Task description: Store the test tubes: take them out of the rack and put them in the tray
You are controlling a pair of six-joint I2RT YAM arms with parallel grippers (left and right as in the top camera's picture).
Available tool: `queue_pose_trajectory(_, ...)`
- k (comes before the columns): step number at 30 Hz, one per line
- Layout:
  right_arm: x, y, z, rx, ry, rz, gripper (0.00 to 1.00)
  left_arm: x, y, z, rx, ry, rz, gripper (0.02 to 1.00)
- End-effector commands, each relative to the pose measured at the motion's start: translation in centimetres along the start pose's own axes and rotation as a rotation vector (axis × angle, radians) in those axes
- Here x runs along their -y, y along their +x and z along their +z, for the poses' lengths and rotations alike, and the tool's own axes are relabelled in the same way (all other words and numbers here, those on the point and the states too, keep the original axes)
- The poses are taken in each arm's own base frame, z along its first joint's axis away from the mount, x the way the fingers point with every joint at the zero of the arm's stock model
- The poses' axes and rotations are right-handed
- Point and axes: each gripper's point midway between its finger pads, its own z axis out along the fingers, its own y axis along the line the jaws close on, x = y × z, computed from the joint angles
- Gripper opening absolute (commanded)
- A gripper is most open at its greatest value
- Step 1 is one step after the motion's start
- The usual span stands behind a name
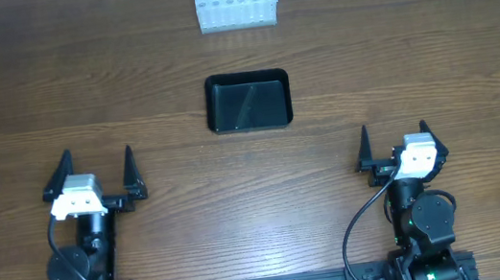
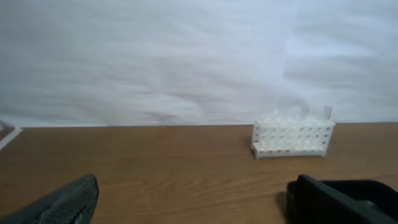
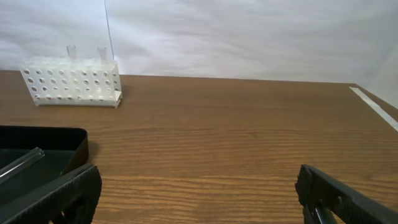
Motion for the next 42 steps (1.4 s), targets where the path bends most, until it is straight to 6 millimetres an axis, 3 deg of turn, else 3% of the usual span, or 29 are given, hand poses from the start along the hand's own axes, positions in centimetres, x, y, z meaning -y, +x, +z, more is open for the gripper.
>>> queue_pose_trajectory(1, -0.2, 0.3, 0.0, -0.006, -0.008, 0.008, 0.993, 1.0, 1.8, -0.2, -0.008, 0.060, 0.010, 1.000)
queue_pose_trajectory(9, -0.2, 0.3, 0.0, -0.006, -0.008, 0.008, 0.991, 1.4, 5.1, -0.6, -0.136, 0.080, -0.008, 1.000)
queue_pose_trajectory(42, -0.2, 0.3, 0.0, -0.006, -0.008, 0.008, 0.991, 1.5, 4.8, -0.6, -0.126, 0.086, -0.007, 1.000)
